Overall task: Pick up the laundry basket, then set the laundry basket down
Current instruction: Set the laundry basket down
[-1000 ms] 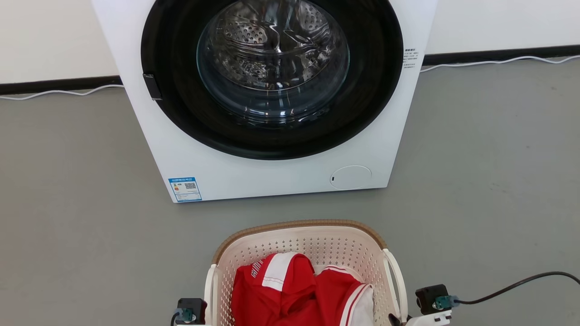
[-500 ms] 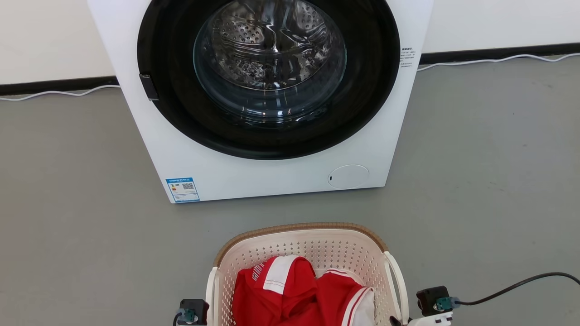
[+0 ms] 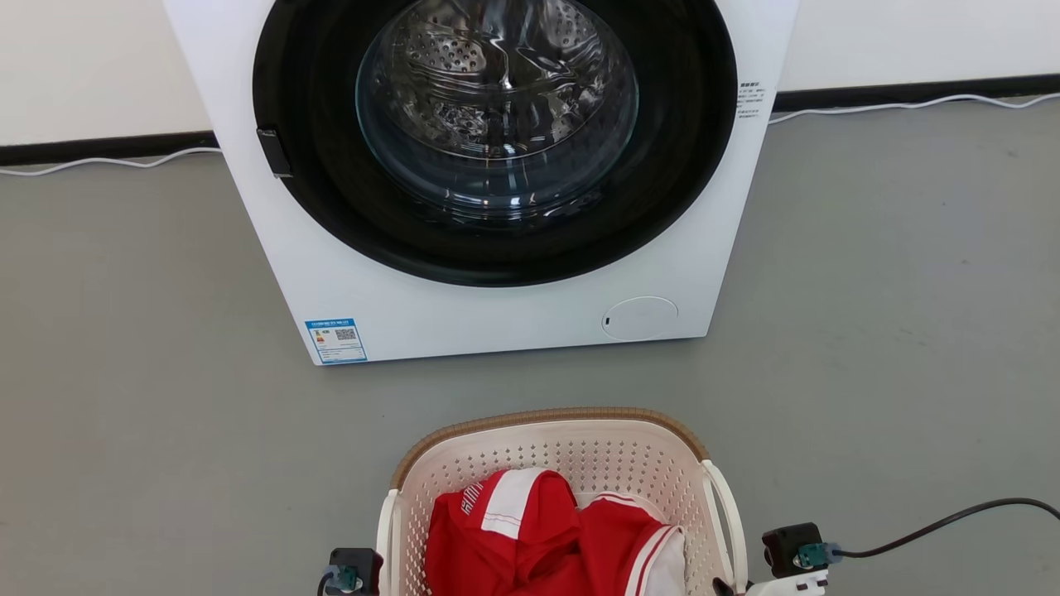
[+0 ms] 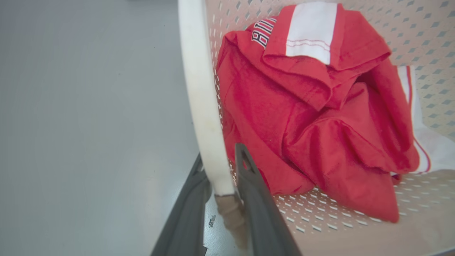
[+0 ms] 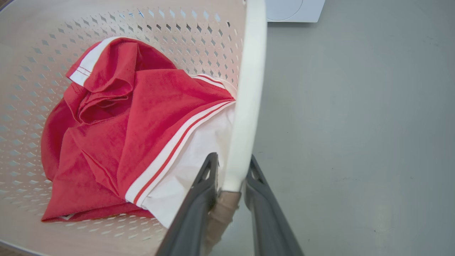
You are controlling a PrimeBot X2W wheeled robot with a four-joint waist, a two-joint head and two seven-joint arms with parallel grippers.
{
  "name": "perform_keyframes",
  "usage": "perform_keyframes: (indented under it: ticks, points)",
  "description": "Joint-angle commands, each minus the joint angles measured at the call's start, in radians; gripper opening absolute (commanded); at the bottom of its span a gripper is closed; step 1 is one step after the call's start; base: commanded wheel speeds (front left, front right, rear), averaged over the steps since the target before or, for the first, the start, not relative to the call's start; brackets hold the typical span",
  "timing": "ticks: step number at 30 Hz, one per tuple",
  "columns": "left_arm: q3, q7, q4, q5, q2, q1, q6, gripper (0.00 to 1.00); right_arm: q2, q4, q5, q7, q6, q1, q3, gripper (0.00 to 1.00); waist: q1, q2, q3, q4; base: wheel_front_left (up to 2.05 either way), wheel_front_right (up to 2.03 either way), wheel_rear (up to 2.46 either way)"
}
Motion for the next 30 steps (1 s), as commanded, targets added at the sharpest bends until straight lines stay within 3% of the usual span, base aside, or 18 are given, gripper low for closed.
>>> perform_keyframes:
  ticks: [1,10,20,30]
  points:
    - [0.012,-0.009,0.001,0.000,0.029,-0.020,0.012,0.00,-0.004,-0.009,0.003,-0.023,0.007,-0.056,0.020,0.00,0.0001,0.0000,0.001,0.000,0.00,0.00,0.00]
    - [0.005,-0.035,0.003,0.001,0.031,-0.057,0.017,0.00,-0.004,-0.008,0.003,-0.066,0.007,-0.078,0.012,0.00,0.0000,0.0000,0.067,0.008,0.00,0.00,0.00]
    - [0.026,-0.104,-0.063,0.032,0.098,-0.278,0.030,0.00,-0.004,-0.020,-0.065,-0.136,0.007,-0.258,-0.073,0.00,0.0000,0.0000,0.398,0.023,0.00,0.00,0.00]
    - [0.111,-0.109,-0.251,0.136,0.183,-0.480,0.082,0.00,-0.004,-0.270,-0.373,-0.138,0.007,-0.373,-0.423,0.00,0.0000,0.0000,0.778,0.042,0.00,0.00,0.00]
